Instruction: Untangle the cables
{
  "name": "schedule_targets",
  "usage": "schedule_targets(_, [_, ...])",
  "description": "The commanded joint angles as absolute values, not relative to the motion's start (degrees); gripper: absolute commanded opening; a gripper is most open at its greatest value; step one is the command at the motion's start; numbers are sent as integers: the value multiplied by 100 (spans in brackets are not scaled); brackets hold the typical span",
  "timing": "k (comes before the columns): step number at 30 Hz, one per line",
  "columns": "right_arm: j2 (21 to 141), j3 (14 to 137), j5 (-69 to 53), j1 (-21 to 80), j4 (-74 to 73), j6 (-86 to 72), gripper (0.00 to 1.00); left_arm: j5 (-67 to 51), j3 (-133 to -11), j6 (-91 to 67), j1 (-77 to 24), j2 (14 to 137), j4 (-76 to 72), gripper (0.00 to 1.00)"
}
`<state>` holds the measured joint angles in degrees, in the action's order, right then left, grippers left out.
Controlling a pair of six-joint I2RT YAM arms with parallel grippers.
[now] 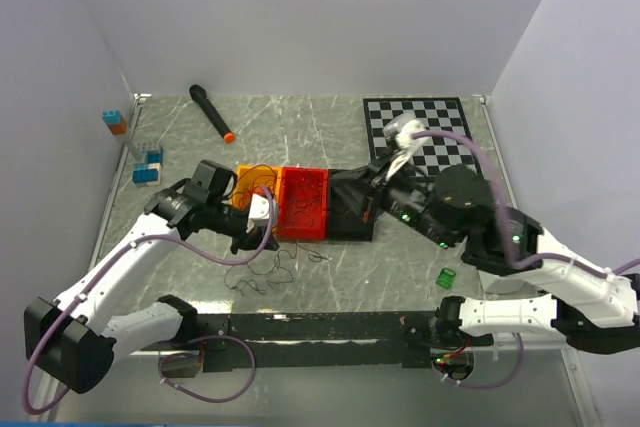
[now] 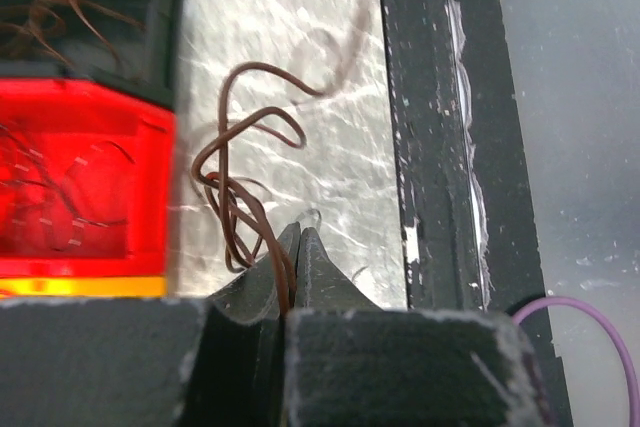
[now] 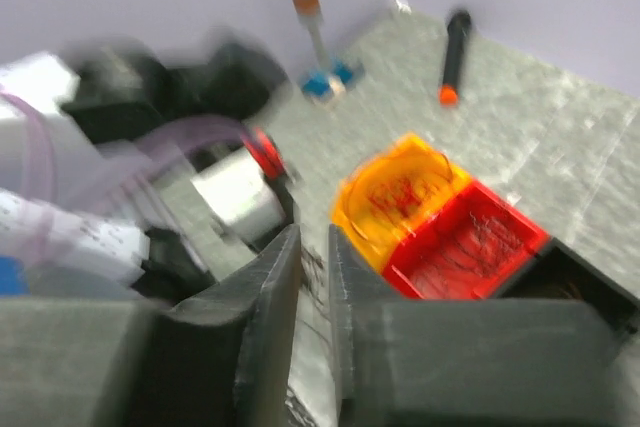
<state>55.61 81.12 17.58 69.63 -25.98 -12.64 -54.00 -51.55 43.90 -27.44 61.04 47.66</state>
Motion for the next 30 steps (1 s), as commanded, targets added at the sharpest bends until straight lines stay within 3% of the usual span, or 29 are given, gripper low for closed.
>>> schedule_targets(1, [5634,7385,1627,7005,-2734,-1353,39,-5528,-5914,4544,-2716,5959,5193,1])
schedule_targets(4, [5616,7006,1233,6961,-2593,-1319,58,-5520,-6204,4693,-2716,5933,5510,1])
schedule_targets(9, [5915,6847,309,6803,-2435,-1196,69,-5458,-6486,4843,-2716,5898,5844,1])
schedule_targets(21, [6451,6961,-580,6671,-2004,-1151,70,-5432,-6882,4790,-2716,5827,6065,1])
schedule_targets(30, [6539,6530,-528,6680,-1881,-1415,69,-5405,-6908,4694,-2716,5845,5994,1])
